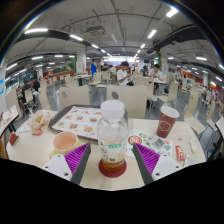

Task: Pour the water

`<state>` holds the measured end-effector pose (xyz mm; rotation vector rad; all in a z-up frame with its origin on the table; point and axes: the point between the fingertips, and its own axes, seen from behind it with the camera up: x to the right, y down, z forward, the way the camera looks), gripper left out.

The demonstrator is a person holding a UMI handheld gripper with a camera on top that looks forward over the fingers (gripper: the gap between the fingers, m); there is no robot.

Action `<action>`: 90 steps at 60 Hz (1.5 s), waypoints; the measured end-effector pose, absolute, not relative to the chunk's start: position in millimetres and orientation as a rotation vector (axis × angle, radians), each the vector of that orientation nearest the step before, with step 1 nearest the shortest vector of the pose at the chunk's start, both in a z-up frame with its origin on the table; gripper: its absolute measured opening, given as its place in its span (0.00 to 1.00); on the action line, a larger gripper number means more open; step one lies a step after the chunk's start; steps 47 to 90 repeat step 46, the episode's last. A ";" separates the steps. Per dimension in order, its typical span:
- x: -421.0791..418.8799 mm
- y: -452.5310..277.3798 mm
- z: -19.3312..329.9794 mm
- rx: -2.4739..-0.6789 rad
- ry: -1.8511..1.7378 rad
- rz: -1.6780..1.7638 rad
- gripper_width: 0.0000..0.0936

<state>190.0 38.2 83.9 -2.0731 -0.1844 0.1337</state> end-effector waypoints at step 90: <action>184.6 -127.0 182.5 -2.226 -0.028 0.094 0.90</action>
